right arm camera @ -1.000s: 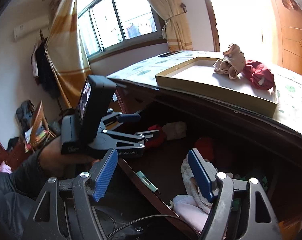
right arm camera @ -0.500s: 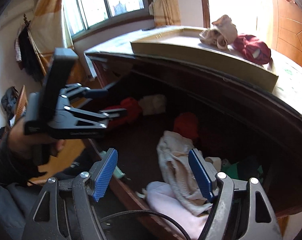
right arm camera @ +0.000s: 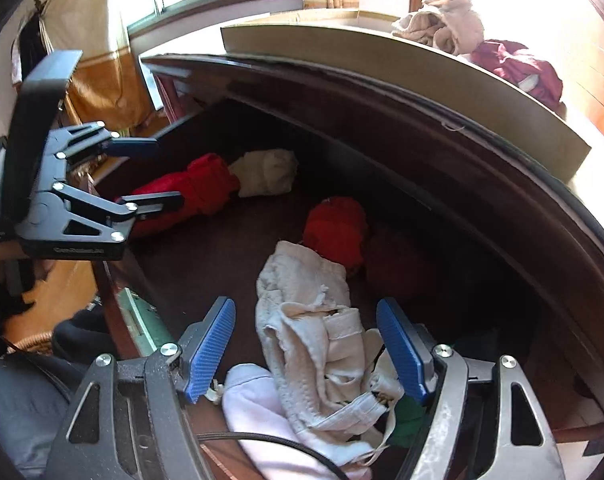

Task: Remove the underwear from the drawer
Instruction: 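Grasp the red garment with the left tool while the right tool grasps the white underwear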

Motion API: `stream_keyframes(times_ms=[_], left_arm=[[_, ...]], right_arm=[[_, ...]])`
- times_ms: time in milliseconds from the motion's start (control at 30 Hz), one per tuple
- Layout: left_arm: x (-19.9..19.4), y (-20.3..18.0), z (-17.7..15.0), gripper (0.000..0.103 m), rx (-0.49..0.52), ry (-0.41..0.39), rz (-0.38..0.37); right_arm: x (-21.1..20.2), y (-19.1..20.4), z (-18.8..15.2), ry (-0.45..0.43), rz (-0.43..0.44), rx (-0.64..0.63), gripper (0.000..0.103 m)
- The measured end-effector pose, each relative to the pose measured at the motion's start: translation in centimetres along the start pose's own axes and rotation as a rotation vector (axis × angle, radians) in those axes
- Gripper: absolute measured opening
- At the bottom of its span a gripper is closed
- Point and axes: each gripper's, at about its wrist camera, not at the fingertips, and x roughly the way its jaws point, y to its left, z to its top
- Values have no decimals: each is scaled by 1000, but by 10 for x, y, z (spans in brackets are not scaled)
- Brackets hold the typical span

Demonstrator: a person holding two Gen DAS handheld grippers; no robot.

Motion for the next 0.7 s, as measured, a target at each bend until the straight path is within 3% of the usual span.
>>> stream_keyframes(times_ms=[400, 700], left_arm=[[16, 1, 4, 76, 87, 92, -7], [32, -1, 5, 76, 134, 156, 2]], right_arm=[[33, 16, 14, 108, -8, -111, 75], [55, 19, 20, 161, 3, -123, 75]])
